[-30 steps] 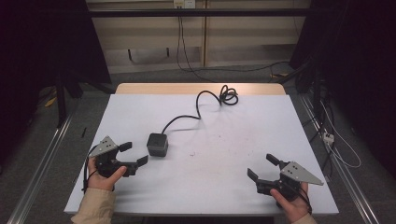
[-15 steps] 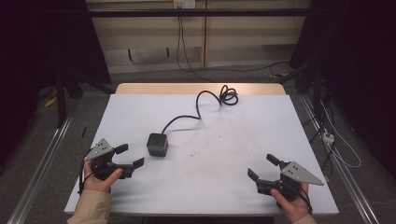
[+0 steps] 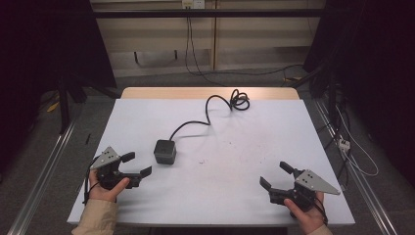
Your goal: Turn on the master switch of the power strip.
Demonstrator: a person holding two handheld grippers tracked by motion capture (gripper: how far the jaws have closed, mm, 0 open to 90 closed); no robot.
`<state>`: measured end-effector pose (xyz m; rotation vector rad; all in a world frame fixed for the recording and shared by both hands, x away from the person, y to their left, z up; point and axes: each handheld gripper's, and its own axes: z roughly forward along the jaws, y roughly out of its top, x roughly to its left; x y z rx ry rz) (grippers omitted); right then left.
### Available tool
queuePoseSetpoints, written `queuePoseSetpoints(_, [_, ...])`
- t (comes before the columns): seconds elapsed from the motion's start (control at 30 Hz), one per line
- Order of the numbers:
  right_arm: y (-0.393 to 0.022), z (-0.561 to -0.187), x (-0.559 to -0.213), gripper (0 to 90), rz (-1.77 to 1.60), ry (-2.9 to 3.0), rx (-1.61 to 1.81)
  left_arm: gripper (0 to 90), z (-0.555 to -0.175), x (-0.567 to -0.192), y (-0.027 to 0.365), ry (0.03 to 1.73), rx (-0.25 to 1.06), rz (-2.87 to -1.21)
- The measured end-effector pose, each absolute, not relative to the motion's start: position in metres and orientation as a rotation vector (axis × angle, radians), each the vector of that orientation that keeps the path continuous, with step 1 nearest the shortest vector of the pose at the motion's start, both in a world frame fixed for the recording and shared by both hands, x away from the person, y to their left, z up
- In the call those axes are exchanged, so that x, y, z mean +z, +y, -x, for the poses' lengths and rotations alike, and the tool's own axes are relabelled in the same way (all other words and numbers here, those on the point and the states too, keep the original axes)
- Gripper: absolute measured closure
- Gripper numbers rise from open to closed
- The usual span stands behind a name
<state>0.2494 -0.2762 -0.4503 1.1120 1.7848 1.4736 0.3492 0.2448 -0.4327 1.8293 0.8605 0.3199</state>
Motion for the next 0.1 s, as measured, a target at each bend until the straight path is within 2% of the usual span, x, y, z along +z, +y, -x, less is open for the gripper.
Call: queuePoseSetpoints(0.1, [-0.2755,-0.2498,-0.4503,8.8,-1.114,1.785,1.475,8.2,-0.3498,-0.434,0.2449,0.864,0.313,-1.83])
